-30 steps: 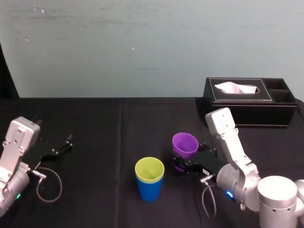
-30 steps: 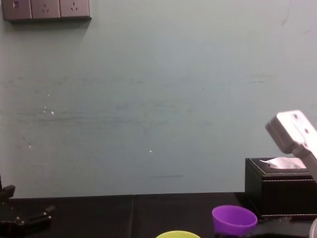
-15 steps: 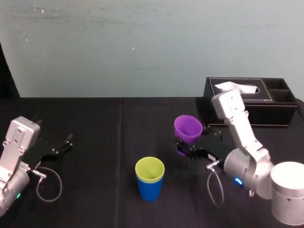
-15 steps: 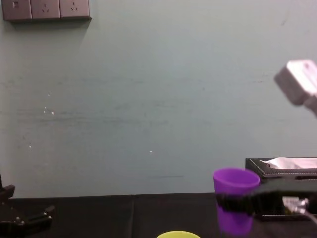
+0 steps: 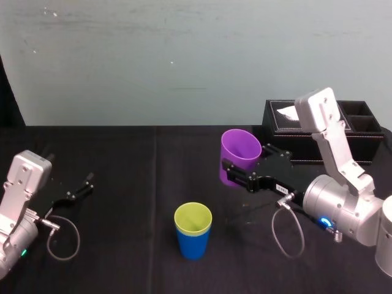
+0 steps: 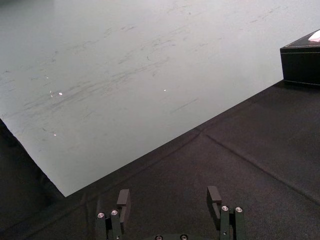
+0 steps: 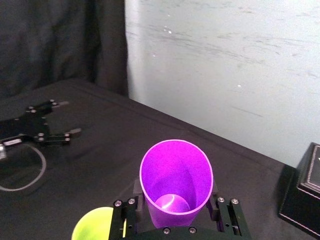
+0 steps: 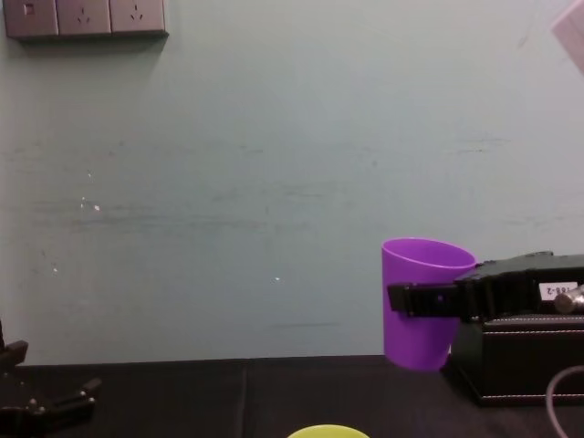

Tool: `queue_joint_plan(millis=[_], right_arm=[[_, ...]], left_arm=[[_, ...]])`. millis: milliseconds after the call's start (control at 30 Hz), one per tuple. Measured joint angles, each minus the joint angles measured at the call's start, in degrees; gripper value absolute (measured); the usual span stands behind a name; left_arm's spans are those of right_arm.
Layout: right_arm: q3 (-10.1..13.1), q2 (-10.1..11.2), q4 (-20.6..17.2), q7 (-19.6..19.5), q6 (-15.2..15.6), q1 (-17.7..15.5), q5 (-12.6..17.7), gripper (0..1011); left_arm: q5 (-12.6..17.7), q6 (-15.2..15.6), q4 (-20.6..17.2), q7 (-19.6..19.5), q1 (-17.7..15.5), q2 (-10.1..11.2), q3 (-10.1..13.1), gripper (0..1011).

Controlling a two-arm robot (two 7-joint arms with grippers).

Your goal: Stack the three plastic cups sequentially using one hand.

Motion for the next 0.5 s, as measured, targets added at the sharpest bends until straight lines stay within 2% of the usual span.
queue_joint_plan(millis=[200,500], right_arm=[[-0.3,1.3,-1.7,1.6,0.4,-0.7,1.8,726],[-2.2,3.1,-3.7,3.8,0.5,-2.0,4.1,726]], left_arm=[[0.0,0.0,0.0,0.0,0.0,0.0,0.0,1000],[0.0,0.0,0.0,0.0,0.0,0.0,0.0,1000]])
